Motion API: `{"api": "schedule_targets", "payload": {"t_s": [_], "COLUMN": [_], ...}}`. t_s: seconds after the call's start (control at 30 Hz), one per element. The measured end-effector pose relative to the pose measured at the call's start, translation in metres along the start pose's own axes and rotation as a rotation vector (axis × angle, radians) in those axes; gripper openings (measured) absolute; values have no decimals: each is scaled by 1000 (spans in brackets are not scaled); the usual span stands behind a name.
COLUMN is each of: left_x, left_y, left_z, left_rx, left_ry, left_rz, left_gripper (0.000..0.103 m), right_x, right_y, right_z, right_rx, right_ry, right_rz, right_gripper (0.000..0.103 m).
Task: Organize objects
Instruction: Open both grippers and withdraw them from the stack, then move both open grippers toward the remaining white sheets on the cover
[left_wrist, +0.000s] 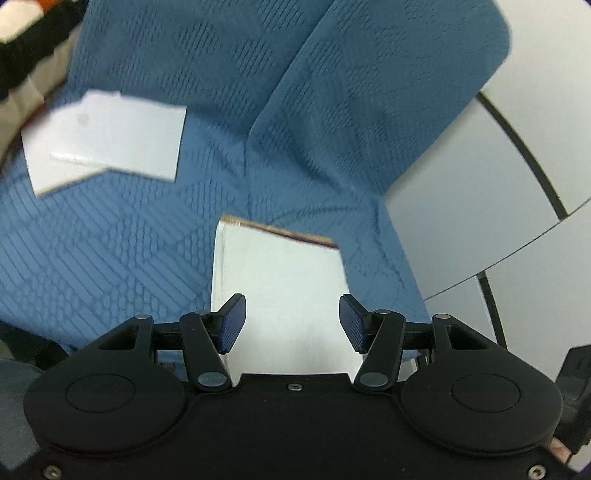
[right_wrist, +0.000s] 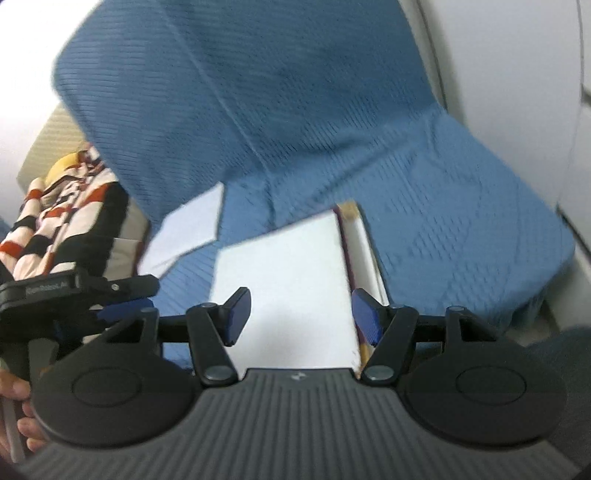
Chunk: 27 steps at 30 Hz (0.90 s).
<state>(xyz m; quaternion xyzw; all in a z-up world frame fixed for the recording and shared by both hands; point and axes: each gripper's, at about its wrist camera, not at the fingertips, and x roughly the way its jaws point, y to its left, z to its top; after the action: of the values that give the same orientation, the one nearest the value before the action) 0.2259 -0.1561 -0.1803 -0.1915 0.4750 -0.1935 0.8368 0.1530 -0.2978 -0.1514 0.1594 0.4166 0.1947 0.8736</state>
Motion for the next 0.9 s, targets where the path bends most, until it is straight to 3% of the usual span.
{"api": "schedule_targets", "payload": {"t_s": [0.3,0.5,0.77,0.9], "left_x": [-72,-101,-136,-146], "left_y": [-27,-32,-39,-38], "left_z": [-10,-23,-49,-57], "left_rx": [72,74,115,100], "left_ry": [-140,-176,-231,-247], "left_rz": [15,6,78,74], "left_gripper": [54,54,56,58], "right_x": [-45,-64,-80,-82], "right_y": [42,58,69,74], "right_z": [5,-3,-19,-29], "right_rx": [-175,-225,-252,-254], "right_ry": [-104,-133,-155,-154], "right_rz": [63,100,117,118], "right_gripper": [64,64,64,64]}}
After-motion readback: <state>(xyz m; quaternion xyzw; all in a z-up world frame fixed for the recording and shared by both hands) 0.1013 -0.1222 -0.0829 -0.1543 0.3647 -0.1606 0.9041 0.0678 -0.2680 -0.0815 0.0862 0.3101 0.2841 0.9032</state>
